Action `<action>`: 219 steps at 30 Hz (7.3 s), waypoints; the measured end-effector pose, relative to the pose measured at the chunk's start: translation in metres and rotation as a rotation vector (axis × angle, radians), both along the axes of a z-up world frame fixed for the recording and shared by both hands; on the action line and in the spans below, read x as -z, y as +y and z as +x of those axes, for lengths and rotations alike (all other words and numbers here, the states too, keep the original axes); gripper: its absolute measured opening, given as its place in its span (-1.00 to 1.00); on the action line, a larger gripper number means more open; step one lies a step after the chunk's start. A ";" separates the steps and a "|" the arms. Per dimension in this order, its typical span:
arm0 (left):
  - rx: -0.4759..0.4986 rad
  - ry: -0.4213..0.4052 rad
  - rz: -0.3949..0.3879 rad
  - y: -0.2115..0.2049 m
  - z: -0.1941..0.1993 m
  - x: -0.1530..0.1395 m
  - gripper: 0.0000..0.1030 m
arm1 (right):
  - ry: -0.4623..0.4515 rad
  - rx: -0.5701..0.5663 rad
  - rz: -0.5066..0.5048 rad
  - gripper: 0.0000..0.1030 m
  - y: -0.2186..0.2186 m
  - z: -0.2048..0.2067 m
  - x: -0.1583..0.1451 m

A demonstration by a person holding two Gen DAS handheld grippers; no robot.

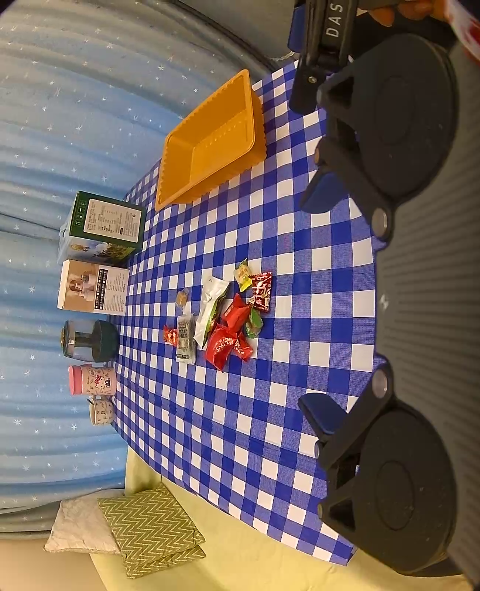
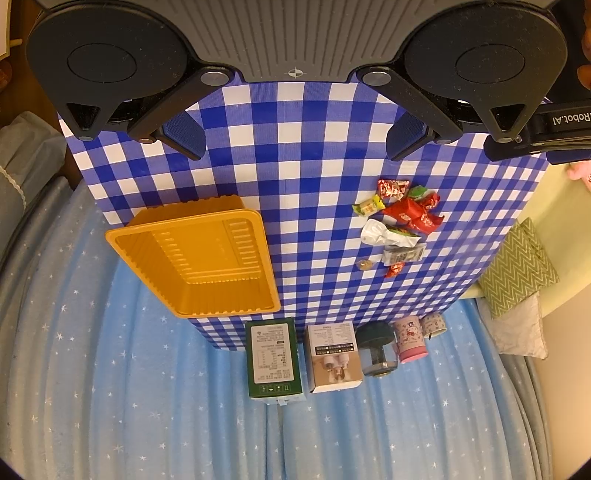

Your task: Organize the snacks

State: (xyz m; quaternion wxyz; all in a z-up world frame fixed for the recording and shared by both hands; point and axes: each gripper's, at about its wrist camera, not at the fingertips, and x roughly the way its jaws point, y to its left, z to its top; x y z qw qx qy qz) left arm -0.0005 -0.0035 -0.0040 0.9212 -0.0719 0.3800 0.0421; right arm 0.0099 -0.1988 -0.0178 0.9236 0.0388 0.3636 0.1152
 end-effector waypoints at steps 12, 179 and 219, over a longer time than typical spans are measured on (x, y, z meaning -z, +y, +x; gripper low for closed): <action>0.011 -0.005 -0.005 0.001 0.000 -0.001 0.99 | 0.001 -0.001 -0.001 1.00 -0.001 0.000 0.001; 0.193 0.098 0.011 0.035 0.137 0.100 -0.57 | 0.046 -0.296 -0.136 -0.29 0.077 0.147 0.128; 0.527 -0.055 -0.037 -0.160 0.231 0.035 -0.54 | -0.003 0.177 0.047 -0.58 -0.129 0.181 0.033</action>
